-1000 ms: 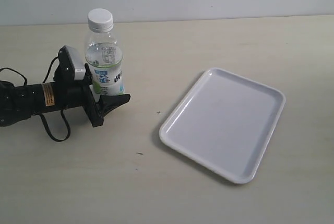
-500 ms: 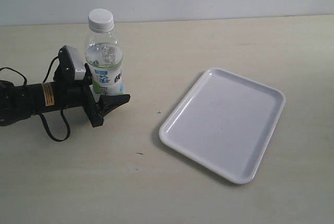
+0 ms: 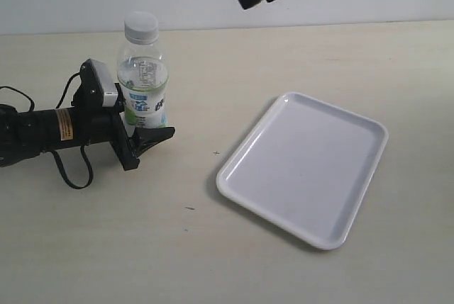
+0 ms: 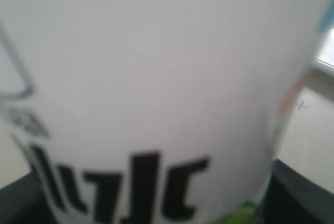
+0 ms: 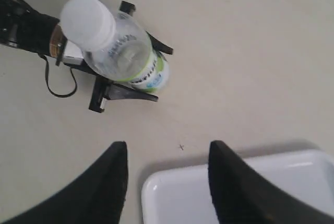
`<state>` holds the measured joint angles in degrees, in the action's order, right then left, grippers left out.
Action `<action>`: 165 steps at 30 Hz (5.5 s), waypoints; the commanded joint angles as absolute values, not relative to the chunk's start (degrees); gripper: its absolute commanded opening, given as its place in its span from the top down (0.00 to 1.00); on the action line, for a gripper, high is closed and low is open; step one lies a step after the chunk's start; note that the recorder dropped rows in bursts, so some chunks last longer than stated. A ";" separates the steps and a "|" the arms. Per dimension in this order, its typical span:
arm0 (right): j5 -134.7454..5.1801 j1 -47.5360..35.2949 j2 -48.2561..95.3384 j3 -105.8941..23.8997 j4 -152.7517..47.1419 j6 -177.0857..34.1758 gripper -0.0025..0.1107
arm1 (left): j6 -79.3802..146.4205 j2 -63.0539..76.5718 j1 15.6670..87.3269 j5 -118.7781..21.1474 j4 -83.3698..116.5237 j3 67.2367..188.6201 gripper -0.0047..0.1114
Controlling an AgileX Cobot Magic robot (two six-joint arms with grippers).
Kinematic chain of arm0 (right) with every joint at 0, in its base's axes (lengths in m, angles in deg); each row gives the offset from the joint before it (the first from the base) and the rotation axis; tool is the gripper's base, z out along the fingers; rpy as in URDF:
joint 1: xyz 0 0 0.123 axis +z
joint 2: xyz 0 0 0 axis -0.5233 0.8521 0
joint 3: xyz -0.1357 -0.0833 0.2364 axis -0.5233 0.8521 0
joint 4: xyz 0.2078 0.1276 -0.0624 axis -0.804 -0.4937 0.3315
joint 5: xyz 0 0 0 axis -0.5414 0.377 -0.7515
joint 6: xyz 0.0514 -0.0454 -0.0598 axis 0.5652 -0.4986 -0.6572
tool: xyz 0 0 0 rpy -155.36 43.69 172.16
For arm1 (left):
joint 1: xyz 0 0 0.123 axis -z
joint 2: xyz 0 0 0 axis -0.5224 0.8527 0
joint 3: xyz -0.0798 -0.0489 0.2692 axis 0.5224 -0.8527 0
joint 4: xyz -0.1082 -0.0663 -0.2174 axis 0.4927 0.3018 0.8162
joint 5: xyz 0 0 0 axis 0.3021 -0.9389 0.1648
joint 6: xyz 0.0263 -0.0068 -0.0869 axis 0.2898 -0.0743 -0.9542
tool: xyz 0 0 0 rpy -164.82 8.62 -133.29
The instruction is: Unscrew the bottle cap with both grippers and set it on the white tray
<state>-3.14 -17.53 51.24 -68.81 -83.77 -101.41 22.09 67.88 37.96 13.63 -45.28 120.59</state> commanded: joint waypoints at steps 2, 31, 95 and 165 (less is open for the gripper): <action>-3.08 -12.97 55.96 -75.60 -83.84 -99.62 0.49 | 22.47 67.42 37.95 10.18 -45.50 120.77 0.96; -3.21 -4.95 70.46 -90.37 -80.24 -93.32 0.42 | 23.05 67.42 38.05 9.05 -44.74 120.77 0.96; -6.67 -1.55 70.55 -90.37 -69.16 -124.78 0.98 | 22.71 67.42 38.06 9.05 -44.65 120.77 0.96; -8.02 -1.55 70.95 -90.51 -71.95 -84.63 0.42 | 21.64 67.42 38.06 9.05 -44.39 120.77 0.96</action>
<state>-8.29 -1.63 70.09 -90.10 -72.03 -83.89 21.57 67.29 38.06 11.58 -44.01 120.68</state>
